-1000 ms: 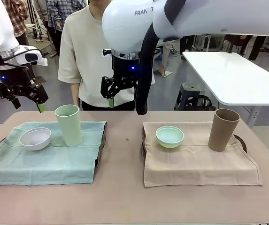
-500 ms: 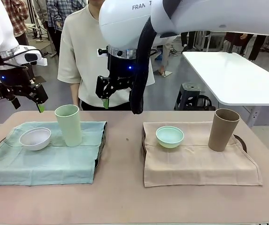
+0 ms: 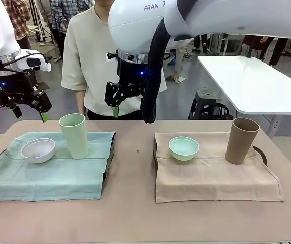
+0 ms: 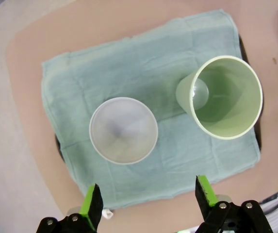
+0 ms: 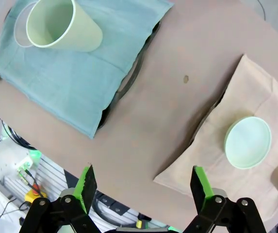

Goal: Set up a tray with a mat and arrange the tableware.
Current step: Place the Picnic Bowl and Reusable plastic cup back onto the Handle tray in front of the human's position.

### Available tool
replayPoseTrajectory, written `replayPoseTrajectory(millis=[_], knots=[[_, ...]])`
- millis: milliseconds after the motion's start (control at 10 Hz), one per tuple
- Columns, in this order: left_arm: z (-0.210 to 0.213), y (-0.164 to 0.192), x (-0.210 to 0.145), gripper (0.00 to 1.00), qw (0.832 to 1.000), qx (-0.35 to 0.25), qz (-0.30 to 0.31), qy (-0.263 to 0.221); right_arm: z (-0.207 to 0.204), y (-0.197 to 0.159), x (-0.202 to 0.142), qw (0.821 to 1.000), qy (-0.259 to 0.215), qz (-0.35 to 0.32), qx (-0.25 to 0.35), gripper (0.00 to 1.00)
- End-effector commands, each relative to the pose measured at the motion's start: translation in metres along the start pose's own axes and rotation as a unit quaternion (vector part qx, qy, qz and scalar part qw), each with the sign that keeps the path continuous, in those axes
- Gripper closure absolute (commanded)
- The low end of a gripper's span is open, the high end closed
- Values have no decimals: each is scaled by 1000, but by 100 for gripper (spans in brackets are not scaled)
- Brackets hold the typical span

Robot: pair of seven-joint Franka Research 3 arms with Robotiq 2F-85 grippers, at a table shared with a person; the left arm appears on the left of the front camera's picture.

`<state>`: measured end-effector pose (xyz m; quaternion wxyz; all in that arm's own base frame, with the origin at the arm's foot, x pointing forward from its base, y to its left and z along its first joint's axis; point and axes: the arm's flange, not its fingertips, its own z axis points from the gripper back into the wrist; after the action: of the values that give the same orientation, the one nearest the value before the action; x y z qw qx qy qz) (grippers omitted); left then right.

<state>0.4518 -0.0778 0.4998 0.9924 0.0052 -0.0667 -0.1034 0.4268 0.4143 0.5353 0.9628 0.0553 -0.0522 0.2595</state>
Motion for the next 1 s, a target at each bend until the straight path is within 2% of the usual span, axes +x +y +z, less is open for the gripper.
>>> replayPoseTrajectory(millis=[0,200,300,600,900], knots=[[-1,1,-2,0,1000,-2,-6,-3,-1,-1,0,1000,0,5,12,0],[0,0,0,0,1000,0,0,0,0,0,0,1000,0,0,0,0],[-1,12,-3,0,1000,-21,-4,12,7,-30,-14,999,37,35,8,0],[18,52,-21,0,993,-113,11,12,51,-132,-63,998,-1,-65,17,0],[29,79,-33,0,986,-164,18,3,79,-220,-122,986,-39,-158,45,0]])
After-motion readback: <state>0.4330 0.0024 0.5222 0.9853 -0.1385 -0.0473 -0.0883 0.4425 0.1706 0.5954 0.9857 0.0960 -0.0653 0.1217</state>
